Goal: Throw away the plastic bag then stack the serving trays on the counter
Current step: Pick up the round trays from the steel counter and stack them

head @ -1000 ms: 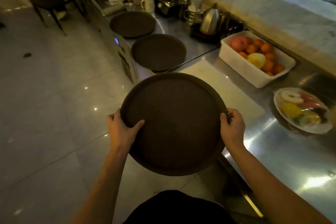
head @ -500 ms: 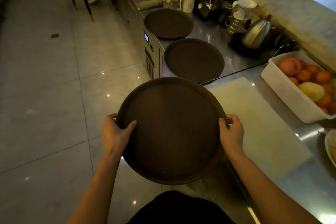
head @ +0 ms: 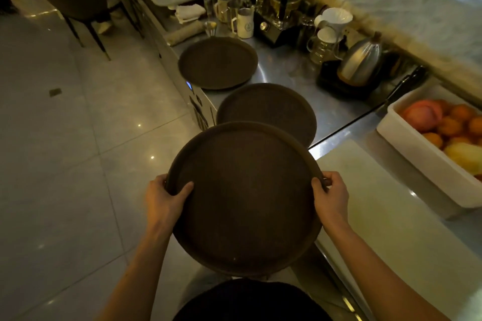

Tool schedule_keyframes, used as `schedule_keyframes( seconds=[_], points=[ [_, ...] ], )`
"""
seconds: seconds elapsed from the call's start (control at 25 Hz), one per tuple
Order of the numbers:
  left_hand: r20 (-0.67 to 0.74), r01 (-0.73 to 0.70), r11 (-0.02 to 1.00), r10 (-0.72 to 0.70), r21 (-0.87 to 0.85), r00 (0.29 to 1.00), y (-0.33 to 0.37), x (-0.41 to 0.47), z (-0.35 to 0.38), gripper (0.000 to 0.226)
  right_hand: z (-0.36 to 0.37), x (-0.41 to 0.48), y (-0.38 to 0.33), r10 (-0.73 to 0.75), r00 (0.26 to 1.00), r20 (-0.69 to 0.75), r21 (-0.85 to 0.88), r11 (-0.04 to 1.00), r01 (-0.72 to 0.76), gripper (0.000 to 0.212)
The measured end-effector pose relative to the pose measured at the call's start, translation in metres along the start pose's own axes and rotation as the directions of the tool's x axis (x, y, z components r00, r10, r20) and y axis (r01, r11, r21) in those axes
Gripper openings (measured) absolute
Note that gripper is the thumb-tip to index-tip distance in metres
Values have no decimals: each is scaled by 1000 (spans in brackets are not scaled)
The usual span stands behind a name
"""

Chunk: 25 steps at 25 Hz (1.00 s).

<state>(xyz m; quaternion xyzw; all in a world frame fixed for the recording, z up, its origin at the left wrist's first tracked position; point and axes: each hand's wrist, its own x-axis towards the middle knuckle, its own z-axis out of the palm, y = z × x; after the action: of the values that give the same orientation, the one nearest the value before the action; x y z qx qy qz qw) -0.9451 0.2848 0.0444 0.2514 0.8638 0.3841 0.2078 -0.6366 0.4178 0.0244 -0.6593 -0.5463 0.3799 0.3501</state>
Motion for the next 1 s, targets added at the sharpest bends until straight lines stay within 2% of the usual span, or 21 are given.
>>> schedule_keyframes(
  seconds=[0.36, 0.56, 0.72, 0.88, 1.0],
  points=[
    [151, -138, 990, 131, 36, 980, 50, 130, 49, 56, 36, 53, -28, 36, 969, -244, -71, 996, -54, 5],
    [279, -281, 958, 256, 55, 926, 77, 223, 59, 47, 87, 62, -56, 111, 916, -386, -44, 989, -139, 5],
    [395, -304, 946, 236, 117, 888, 88, 283, 66, 55, 125, 60, -74, 181, 863, -471, -19, 976, -215, 3],
    [493, -382, 917, 281, 114, 823, 94, 312, 75, 53, 146, 48, -82, 222, 809, -544, -10, 963, -271, 5],
    [538, -420, 905, 320, 70, 780, 96, 320, 82, 47, 151, 46, -80, 249, 794, -554, -38, 946, -322, 3]
  ],
)
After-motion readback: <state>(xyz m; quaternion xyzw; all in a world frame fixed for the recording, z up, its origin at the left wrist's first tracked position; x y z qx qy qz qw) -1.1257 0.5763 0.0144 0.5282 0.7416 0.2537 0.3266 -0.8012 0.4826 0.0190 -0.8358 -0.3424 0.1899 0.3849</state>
